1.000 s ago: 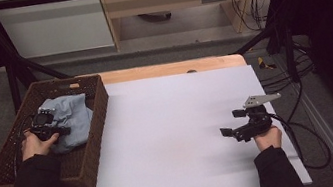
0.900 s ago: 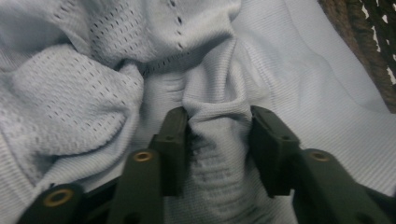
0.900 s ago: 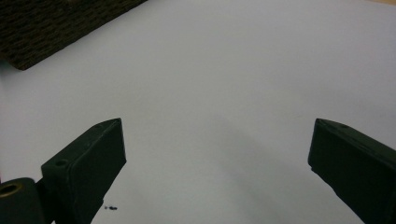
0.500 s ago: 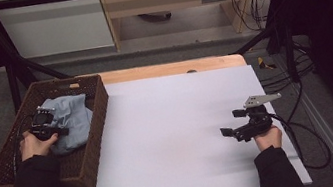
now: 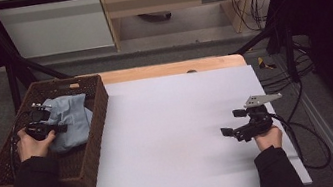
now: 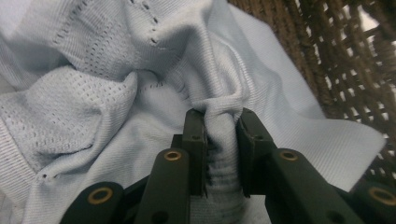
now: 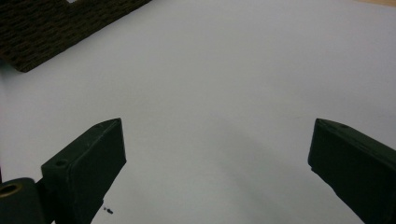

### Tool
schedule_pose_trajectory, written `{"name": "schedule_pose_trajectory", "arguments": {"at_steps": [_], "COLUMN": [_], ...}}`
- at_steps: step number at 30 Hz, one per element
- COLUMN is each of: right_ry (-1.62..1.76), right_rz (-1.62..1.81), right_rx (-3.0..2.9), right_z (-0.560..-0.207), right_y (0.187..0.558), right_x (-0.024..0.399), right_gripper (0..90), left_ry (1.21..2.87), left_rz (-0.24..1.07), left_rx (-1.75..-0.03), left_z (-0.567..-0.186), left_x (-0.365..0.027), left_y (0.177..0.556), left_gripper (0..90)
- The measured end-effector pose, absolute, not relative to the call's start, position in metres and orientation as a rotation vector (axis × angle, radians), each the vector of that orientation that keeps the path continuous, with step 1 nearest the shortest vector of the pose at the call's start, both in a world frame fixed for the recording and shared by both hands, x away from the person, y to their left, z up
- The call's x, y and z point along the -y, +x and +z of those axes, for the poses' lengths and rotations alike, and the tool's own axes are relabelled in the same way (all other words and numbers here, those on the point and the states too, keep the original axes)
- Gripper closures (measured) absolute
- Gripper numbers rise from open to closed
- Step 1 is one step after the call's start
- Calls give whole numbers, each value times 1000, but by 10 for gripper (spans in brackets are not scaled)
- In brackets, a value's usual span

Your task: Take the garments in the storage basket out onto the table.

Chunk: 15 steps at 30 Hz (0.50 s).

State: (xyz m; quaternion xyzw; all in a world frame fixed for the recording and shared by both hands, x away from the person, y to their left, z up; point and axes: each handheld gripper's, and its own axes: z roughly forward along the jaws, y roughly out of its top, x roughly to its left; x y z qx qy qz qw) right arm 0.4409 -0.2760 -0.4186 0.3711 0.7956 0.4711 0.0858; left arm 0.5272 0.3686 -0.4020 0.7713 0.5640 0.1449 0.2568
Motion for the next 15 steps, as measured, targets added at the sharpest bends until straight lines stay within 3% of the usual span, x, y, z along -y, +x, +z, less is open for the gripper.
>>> {"name": "schedule_pose_trajectory", "arguments": {"at_steps": [15], "right_ry": [1106], "right_rz": [1404], "right_rx": [-2372], "right_z": [-419], "right_y": [441], "right_x": [276], "right_gripper": [47], "left_ry": [2029], "left_rz": [407], "left_rx": [-1487], "left_z": [-387], "left_x": [-366], "left_y": [518], "left_gripper": [755]}}
